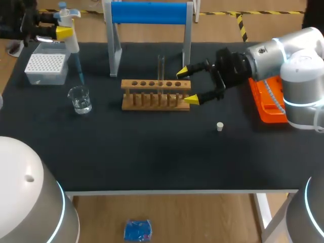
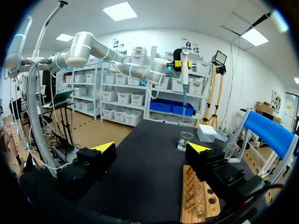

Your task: Invert the test tube, pick up the pipette, mount the tip to pipette, aspirate from beaker and dispense into the tube, eject the tip, return the pipette, and cap with the stopper.

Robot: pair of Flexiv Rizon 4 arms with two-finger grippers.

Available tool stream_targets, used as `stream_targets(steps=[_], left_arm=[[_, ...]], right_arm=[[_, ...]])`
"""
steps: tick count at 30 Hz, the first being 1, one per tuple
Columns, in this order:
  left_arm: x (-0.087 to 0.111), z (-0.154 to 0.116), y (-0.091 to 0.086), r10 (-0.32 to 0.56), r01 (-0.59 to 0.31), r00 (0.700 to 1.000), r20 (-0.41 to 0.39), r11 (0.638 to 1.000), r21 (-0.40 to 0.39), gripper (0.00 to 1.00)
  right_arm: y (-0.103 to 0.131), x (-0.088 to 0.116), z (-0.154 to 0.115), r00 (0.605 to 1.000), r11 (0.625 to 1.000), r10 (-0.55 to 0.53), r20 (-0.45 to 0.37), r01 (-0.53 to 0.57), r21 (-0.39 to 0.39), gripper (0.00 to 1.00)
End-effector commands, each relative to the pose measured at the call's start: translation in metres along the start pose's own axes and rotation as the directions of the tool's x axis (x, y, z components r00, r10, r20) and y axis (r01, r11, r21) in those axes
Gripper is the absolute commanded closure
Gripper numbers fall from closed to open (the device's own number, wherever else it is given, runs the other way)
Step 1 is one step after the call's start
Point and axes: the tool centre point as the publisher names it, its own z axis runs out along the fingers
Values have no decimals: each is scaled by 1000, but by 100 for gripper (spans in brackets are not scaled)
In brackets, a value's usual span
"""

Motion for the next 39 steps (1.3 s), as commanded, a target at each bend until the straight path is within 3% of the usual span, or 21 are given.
stream_targets(steps=[1,15,39], left_arm=[[-8,-8,12,0,0,1000,-21,1000,14,100],[-25,-17,35,-46,46,998,-35,999,18,100],[-29,-17,40,-46,47,999,-29,999,16,100]], right_arm=[[1,0,-1,1000,1000,1,-3,-1,3,0],[1,0,-1,1000,1000,1,-3,-1,3,0],[1,0,-1,1000,1000,1,-3,-1,3,0]])
